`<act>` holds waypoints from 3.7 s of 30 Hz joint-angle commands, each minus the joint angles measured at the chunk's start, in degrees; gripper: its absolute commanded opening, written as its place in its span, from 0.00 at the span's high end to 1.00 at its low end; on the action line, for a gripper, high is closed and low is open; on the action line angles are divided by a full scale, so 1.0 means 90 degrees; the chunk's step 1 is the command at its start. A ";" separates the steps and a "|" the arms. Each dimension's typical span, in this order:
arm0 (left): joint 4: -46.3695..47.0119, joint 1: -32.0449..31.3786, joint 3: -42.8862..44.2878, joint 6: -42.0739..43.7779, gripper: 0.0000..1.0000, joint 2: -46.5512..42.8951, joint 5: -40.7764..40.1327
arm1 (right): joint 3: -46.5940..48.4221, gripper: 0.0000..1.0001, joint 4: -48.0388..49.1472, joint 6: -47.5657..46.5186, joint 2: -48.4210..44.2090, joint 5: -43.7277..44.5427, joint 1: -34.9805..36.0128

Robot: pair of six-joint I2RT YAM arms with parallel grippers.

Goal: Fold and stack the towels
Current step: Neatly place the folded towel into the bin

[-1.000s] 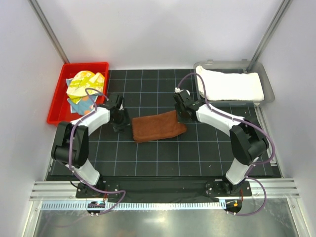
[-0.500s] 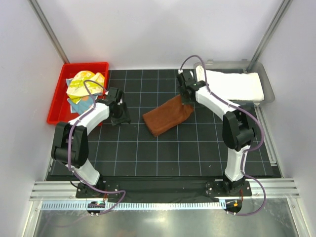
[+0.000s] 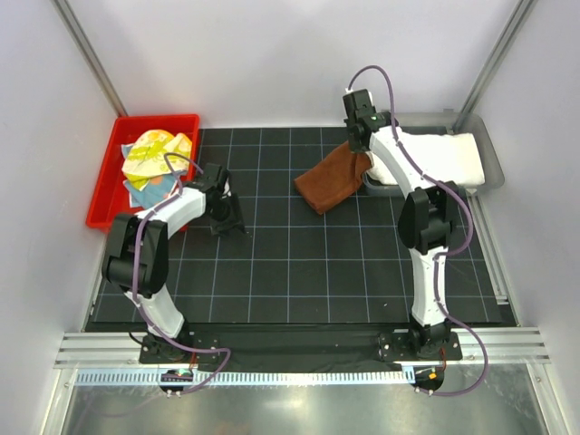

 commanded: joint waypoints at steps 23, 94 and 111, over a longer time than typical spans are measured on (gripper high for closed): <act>0.0162 0.0002 0.0291 0.0164 0.49 -0.0048 0.0801 | 0.1645 0.99 -0.0399 -0.0555 0.0250 -0.0162 -0.2329; 0.0093 -0.0105 0.0594 0.0105 0.50 -0.0223 0.1475 | -0.0601 0.57 0.1544 0.1252 0.0552 -0.4068 -0.2144; -0.0092 -0.0261 0.1158 0.0153 0.49 -0.0272 0.1056 | -0.0406 0.36 0.1272 0.0940 -0.0140 -0.3602 -0.1997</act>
